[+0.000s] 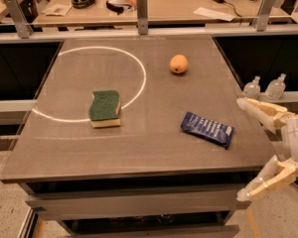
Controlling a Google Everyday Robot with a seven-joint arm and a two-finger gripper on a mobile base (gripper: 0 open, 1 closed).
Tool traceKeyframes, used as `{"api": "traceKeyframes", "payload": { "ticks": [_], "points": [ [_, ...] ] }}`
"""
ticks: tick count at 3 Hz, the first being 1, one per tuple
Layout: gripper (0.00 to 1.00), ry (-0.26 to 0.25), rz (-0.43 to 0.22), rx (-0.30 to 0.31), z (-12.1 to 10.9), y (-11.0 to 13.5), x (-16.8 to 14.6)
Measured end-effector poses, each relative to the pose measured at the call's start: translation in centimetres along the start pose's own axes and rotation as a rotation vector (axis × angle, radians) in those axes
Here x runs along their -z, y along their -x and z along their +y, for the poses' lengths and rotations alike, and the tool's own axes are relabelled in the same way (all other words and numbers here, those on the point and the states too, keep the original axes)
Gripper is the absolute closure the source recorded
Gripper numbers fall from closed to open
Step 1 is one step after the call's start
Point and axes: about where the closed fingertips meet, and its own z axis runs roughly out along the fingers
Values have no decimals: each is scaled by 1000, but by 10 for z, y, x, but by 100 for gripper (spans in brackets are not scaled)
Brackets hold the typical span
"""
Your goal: Move sponge near orange
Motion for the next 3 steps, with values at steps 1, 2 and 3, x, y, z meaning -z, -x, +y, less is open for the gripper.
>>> {"api": "traceKeyframes", "payload": {
  "ticks": [1,2,3],
  "points": [
    [0,-3,7,-2,0,1,0],
    [0,-13,25,-44,9,-9,-16],
    [0,-14,0,-82,23,-17,-49]
  ]
}}
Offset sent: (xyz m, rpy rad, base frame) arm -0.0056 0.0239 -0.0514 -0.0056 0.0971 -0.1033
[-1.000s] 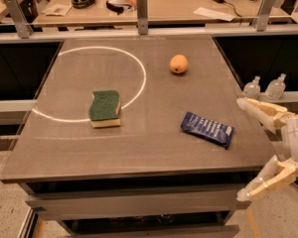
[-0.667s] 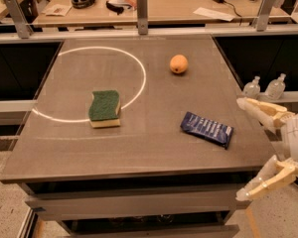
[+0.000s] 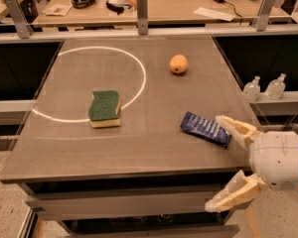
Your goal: Move sponge near orange
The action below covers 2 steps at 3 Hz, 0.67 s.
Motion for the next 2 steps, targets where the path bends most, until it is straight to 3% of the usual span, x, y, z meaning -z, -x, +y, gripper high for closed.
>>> {"api": "traceKeyframes", "payload": {
  "ticks": [1,2],
  "points": [
    [0,35,-45,-23,14,-6,-41],
    [0,31,-116,-36,21,-8,-82]
  ]
}}
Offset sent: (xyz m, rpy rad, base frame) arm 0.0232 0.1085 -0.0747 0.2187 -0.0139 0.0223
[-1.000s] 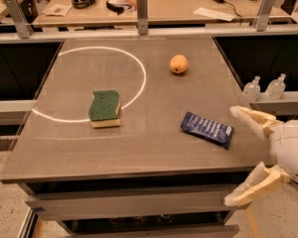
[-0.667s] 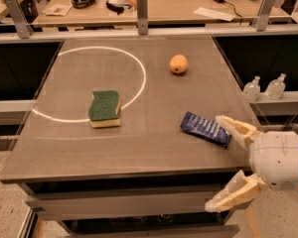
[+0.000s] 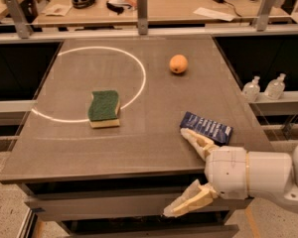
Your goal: Move sponge near orange
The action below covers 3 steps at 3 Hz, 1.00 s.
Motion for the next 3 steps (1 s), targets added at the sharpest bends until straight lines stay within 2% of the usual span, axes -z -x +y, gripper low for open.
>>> {"api": "traceKeyframes", "payload": {
  "ticks": [1,3],
  "points": [
    [0,-17,-129,14,-8,20,-34],
    [0,-17,-132,14,-9,25,-32]
  ]
}}
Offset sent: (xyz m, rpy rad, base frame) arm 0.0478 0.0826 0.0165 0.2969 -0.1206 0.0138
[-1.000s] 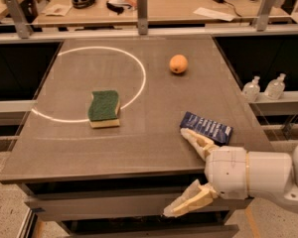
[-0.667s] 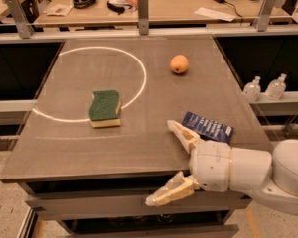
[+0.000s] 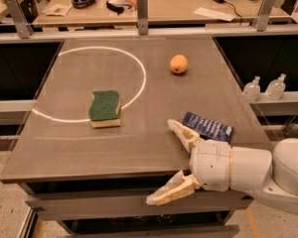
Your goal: Move sponge near orange
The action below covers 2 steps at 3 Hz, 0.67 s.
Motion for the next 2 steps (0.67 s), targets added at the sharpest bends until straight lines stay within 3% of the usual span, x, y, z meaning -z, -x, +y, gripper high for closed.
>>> {"api": "traceKeyframes", "payload": {
  "ticks": [1,2],
  "points": [
    [0,-26,-16,9,-8,12,-25],
    [0,-39,24,28,-14,26,-60]
  ]
}}
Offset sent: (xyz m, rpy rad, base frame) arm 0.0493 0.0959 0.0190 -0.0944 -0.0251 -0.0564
